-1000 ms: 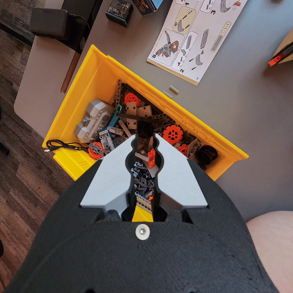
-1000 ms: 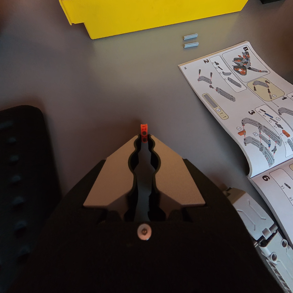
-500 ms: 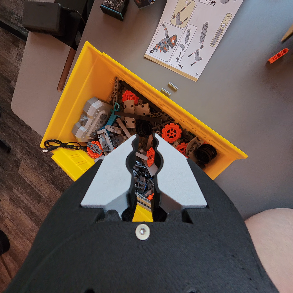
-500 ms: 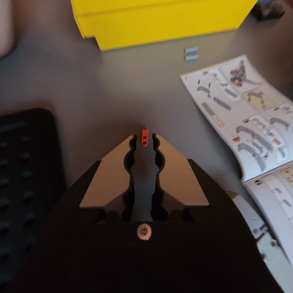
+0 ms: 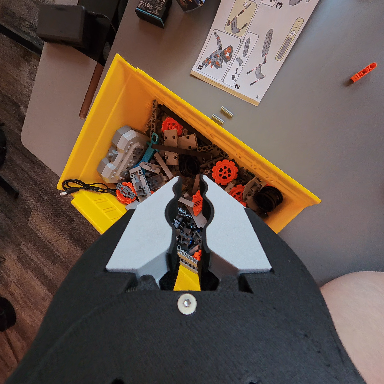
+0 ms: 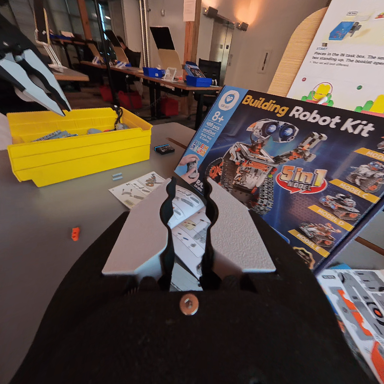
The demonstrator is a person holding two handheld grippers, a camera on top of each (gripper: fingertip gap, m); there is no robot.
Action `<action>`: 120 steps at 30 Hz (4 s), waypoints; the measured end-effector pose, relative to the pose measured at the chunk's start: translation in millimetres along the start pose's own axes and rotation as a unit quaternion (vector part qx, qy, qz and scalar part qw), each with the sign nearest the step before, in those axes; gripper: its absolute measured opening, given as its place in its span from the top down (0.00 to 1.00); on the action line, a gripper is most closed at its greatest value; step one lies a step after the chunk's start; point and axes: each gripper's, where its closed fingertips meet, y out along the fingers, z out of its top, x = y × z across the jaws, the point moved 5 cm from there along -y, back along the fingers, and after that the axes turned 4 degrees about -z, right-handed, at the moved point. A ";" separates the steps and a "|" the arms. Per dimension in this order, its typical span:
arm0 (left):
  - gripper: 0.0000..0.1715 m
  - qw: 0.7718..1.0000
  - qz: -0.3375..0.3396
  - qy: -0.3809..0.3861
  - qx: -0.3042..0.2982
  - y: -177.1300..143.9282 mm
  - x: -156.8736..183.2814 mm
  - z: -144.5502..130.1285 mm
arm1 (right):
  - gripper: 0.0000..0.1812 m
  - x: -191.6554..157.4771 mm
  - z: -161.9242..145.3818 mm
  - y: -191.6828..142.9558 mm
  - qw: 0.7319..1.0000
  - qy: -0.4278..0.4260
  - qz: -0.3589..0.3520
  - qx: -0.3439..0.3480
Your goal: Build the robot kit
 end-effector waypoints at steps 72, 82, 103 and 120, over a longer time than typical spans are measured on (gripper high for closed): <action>0.94 1.000 0.000 0.000 -0.031 2.4 3.1 -6.2 | 0.86 -67.4 -93.8 -37.0 0.860 -0.062 0.438 -0.254; 0.94 0.999 -0.004 0.001 -0.037 5.0 3.6 -5.9 | 0.86 -66.6 -101.9 -33.7 0.858 -0.071 0.430 -0.271; 0.94 0.999 0.012 -0.025 -0.045 1.4 -4.1 -16.8 | 0.80 -77.4 -26.7 0.3 0.937 -0.001 0.347 -0.052; 0.95 0.988 0.059 -0.055 -0.128 6.6 -12.0 -29.0 | 0.88 -219.0 -5.8 -8.1 0.943 -0.078 0.319 0.044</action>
